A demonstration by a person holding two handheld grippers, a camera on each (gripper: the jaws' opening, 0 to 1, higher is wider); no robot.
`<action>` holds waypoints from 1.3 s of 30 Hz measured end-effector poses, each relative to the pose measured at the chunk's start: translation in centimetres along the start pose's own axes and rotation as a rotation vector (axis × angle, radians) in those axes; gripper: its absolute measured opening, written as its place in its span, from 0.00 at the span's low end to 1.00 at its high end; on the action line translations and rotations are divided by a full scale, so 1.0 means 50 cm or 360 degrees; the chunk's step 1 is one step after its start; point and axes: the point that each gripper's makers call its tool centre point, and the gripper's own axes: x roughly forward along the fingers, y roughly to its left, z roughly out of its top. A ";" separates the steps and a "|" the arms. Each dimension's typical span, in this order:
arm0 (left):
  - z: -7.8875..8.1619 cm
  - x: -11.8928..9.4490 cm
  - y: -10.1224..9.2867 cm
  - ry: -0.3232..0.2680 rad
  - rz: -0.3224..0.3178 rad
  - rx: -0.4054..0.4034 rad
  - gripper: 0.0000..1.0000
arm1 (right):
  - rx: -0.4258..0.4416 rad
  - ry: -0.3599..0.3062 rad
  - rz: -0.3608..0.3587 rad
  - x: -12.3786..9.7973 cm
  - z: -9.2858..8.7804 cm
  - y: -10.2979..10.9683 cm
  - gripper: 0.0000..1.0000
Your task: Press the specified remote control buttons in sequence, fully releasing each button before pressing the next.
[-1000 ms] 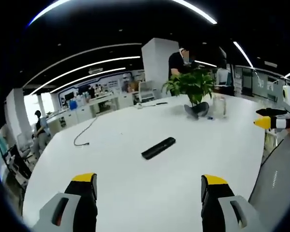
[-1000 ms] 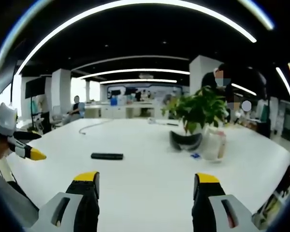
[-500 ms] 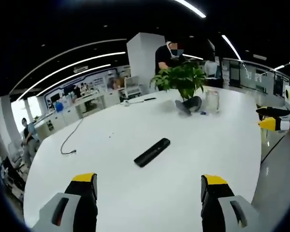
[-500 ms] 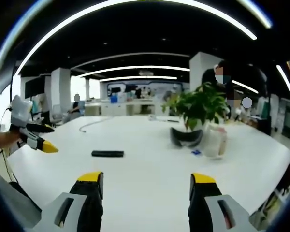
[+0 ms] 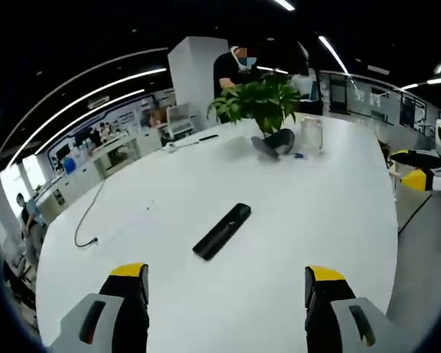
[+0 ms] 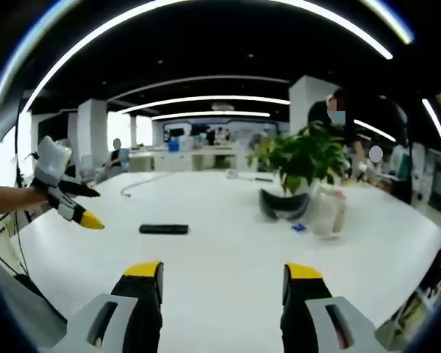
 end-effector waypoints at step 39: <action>-0.035 0.233 0.041 0.0372 -0.0351 0.0267 0.92 | -0.0027 0.0036 -0.0029 0.009 -0.010 -0.007 0.69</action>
